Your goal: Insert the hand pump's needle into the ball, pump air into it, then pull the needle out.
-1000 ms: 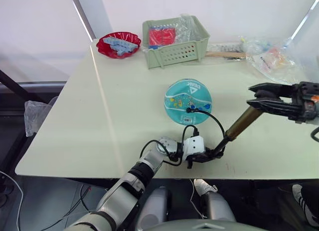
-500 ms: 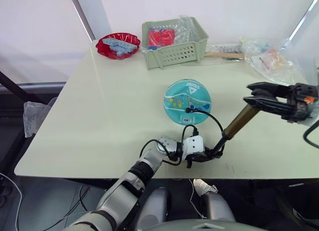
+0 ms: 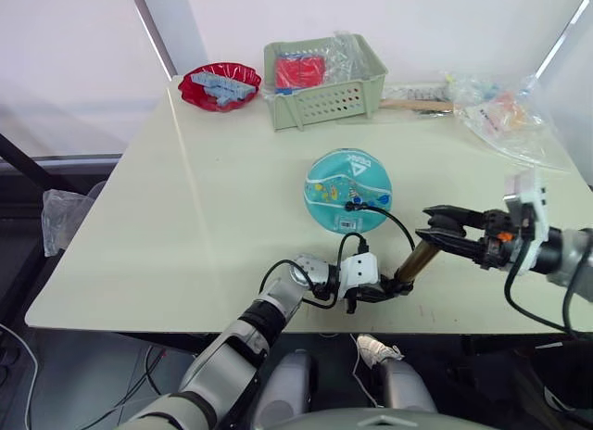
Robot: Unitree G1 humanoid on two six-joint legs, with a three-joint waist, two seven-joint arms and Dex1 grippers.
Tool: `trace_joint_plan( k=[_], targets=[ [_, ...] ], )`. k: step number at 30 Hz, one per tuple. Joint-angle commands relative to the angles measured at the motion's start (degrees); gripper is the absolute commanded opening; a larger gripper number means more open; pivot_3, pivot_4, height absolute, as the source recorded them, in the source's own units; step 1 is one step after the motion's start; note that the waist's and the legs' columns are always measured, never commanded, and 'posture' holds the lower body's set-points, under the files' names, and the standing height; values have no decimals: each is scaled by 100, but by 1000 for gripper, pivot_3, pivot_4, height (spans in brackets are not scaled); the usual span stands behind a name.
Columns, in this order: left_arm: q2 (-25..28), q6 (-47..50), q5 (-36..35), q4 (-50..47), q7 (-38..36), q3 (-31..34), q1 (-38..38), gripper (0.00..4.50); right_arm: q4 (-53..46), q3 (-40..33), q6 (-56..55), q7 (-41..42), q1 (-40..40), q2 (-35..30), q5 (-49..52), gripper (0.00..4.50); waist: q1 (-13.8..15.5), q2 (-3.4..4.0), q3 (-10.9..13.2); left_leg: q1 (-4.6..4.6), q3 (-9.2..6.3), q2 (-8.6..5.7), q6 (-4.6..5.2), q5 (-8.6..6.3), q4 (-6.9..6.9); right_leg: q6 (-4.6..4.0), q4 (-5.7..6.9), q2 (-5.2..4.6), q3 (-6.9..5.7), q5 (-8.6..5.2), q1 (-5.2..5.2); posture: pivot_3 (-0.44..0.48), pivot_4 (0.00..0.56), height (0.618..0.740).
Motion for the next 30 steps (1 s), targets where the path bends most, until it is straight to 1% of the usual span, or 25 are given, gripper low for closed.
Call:
trace_joint_plan(
  k=[1,6,10,13,18,25,30],
  targets=[
    [228,254,411,538,61,-122,205,1013,301,434,-352,65,298,220,-648,1829,0,-3,-11,1,-1,0,0,0,0,0,0,13,-1,0,0,0,150,737],
    [224,256,415,545,54,-126,201,1013,489,582,-1110,131,441,651,-1171,1829,-14,-1,-15,15,1,1,0,0,0,0,0,28,3,0,14,0,150,737],
    [229,250,425,555,52,-122,209,1013,334,194,-1403,7,210,1075,-838,1829,-37,6,-15,25,-3,5,-1,0,0,1,2,38,8,-1,21,0,150,737],
    [226,247,430,562,46,-119,211,1013,196,-68,-1396,-4,65,1162,-554,1829,-47,18,-8,26,-3,5,-1,0,0,1,5,39,12,0,20,0,150,737],
    [216,232,433,587,40,-123,202,1013,7,-514,-1246,-18,-187,1016,-56,1829,-48,27,-1,24,-1,5,-1,1,1,-1,4,39,12,1,19,0,150,737],
    [206,217,447,614,32,-137,187,1013,-33,-1171,-736,-221,-871,529,835,1829,-46,45,12,15,-1,4,-1,1,3,-2,4,36,13,2,15,0,150,737],
    [192,214,457,627,31,-143,179,1013,44,-1417,-457,-303,-1168,200,1199,1829,-44,46,12,6,-2,4,-1,1,3,-4,2,33,10,3,12,0,150,737]
  ],
)
